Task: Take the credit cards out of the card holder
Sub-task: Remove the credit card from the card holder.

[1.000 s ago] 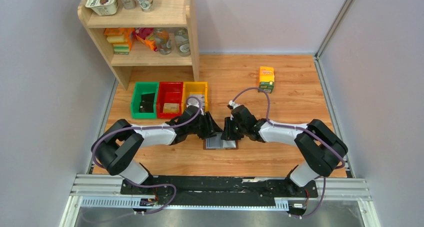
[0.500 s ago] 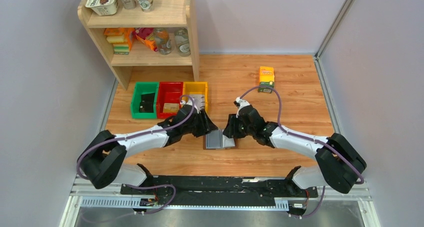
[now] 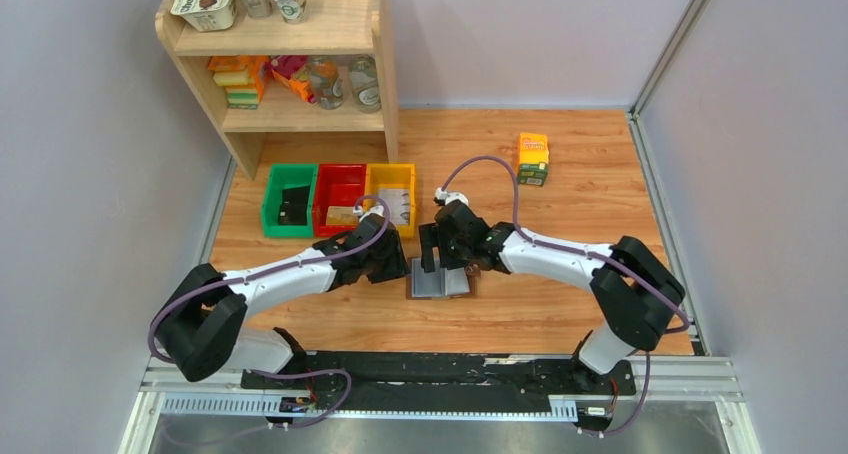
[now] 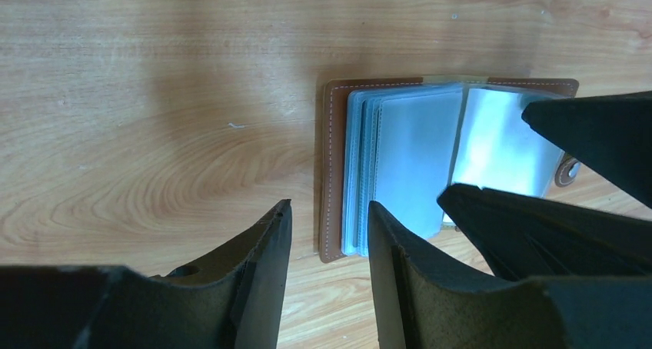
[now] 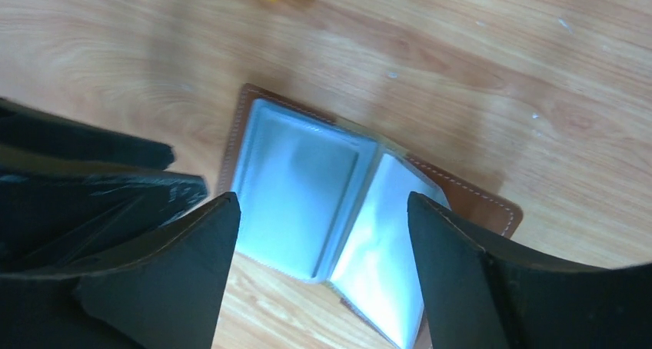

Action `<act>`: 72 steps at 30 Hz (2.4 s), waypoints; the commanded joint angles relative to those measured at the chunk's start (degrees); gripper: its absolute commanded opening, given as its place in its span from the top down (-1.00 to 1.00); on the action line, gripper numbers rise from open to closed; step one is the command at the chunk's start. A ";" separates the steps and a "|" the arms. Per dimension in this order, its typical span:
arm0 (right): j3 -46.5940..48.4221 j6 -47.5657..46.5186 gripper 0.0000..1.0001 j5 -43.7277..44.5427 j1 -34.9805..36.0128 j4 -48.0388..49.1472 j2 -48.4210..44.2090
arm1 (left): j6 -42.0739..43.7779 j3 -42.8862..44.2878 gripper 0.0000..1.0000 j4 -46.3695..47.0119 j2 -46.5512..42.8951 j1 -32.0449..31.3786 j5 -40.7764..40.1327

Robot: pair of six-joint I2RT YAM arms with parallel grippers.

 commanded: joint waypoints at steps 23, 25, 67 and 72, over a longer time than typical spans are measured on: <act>8.18 2.68 -1.00 5.65 1.42 -9.43 12.48 | 0.56 0.29 0.05 2.80 2.44 -0.20 3.11; 8.18 2.95 -0.98 5.65 1.42 -10.30 13.62 | 0.39 0.30 0.06 2.71 2.35 -0.20 3.20; -2.27 3.91 0.03 -5.68 -5.17 -2.75 10.29 | 3.20 10.14 0.16 6.15 15.09 -0.20 13.84; -2.54 4.09 0.03 -6.04 -5.44 -2.22 10.11 | 3.99 10.32 0.14 2.89 15.53 -0.90 13.75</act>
